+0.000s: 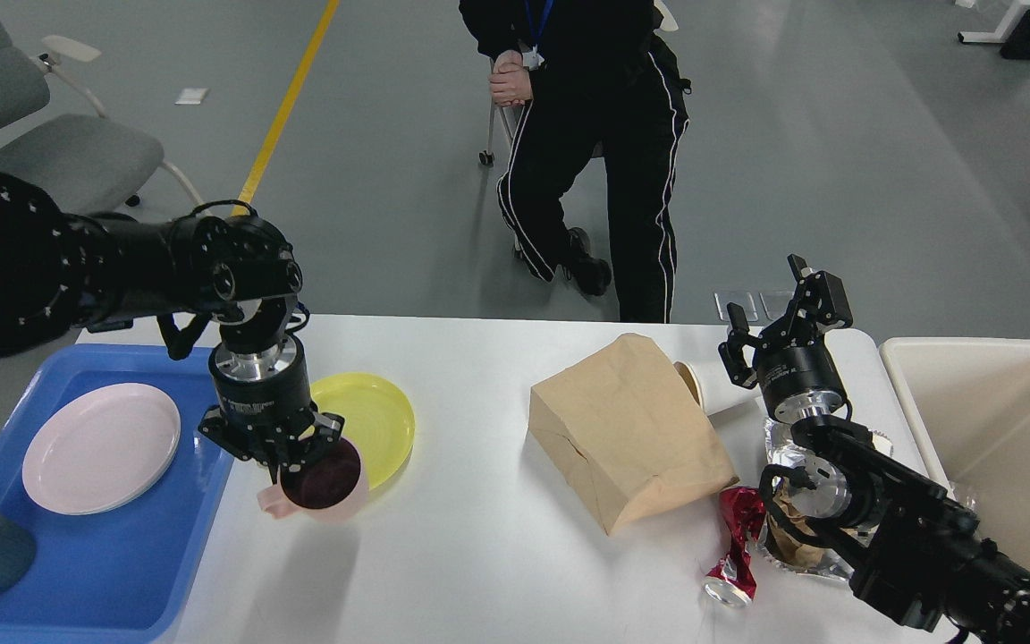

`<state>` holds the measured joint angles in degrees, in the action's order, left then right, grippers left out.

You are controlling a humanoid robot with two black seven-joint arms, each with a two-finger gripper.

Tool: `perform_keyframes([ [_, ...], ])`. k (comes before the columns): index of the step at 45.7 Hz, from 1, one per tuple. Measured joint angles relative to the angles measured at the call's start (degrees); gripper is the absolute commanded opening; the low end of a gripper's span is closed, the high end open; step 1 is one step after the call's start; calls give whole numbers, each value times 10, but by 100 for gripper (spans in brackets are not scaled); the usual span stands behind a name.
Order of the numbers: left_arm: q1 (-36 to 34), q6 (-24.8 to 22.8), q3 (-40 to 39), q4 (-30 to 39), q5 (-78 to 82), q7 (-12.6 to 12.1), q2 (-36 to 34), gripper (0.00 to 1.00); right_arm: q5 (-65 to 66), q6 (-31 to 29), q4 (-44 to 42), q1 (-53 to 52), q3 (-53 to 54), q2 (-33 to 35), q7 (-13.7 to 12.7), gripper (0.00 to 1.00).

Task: Tidy desktop
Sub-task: 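Lift the pink mug and carry it toward the blue tray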

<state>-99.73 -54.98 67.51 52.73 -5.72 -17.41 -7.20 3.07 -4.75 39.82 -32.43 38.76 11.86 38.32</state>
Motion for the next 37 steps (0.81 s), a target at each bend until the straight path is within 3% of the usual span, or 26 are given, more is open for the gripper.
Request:
perform_keyframes([
  [19, -112, 0, 16, 1, 0, 8, -108, 0, 0, 0, 0, 0, 0, 0, 0, 100],
  [28, -89, 0, 55, -30, 0, 50, -107, 0, 0, 0, 0, 0, 0, 0, 0, 100],
  [37, -49, 0, 53, -36, 0, 54, -106, 0, 0, 0, 0, 0, 0, 0, 0, 100],
])
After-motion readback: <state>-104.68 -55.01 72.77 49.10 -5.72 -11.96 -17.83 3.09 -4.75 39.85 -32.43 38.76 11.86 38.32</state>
